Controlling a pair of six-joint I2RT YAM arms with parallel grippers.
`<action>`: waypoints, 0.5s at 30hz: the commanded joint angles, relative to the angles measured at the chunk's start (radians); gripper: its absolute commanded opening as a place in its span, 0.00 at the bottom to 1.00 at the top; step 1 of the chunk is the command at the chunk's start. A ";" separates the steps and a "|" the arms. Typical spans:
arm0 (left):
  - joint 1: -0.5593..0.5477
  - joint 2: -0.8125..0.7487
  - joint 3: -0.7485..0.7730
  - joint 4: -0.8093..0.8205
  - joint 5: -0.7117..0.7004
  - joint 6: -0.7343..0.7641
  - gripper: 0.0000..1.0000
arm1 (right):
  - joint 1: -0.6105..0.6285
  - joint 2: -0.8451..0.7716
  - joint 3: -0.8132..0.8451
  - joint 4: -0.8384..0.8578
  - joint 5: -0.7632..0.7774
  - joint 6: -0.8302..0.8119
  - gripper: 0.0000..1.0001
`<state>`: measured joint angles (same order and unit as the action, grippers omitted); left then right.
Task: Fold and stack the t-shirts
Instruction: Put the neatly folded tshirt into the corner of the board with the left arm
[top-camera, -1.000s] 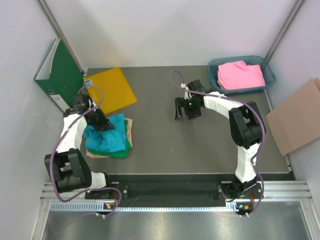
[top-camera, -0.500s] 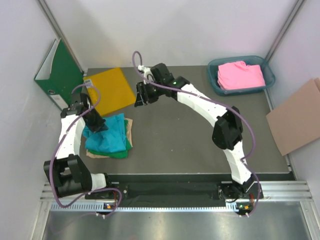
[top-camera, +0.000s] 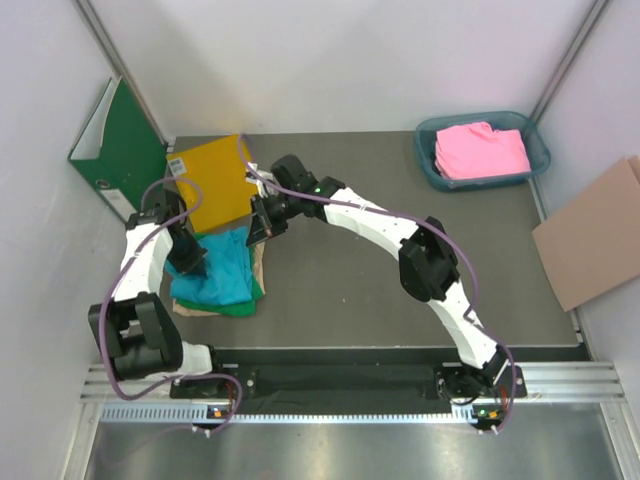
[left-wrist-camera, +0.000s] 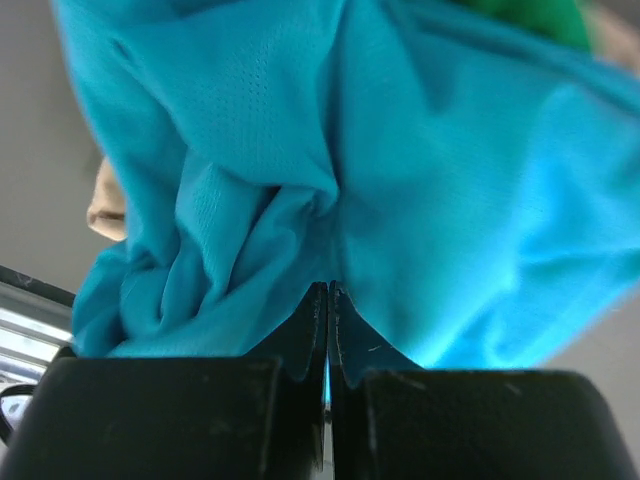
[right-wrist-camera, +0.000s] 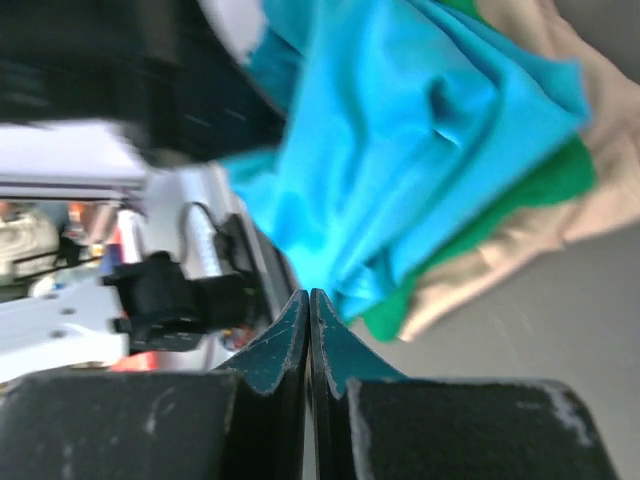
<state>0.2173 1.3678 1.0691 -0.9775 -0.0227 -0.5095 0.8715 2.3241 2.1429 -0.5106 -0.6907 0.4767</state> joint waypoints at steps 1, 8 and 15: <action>0.002 0.069 -0.054 0.029 0.055 0.020 0.00 | 0.011 0.023 0.090 0.199 -0.092 0.120 0.00; 0.001 0.203 -0.061 0.079 0.099 0.046 0.00 | 0.047 0.135 0.140 0.241 -0.128 0.186 0.00; 0.002 0.274 -0.009 0.077 0.081 0.077 0.00 | 0.066 0.244 0.138 0.184 -0.104 0.175 0.00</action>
<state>0.2184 1.6005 1.0397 -0.9436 0.0532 -0.4587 0.9085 2.5053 2.2478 -0.3145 -0.7879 0.6495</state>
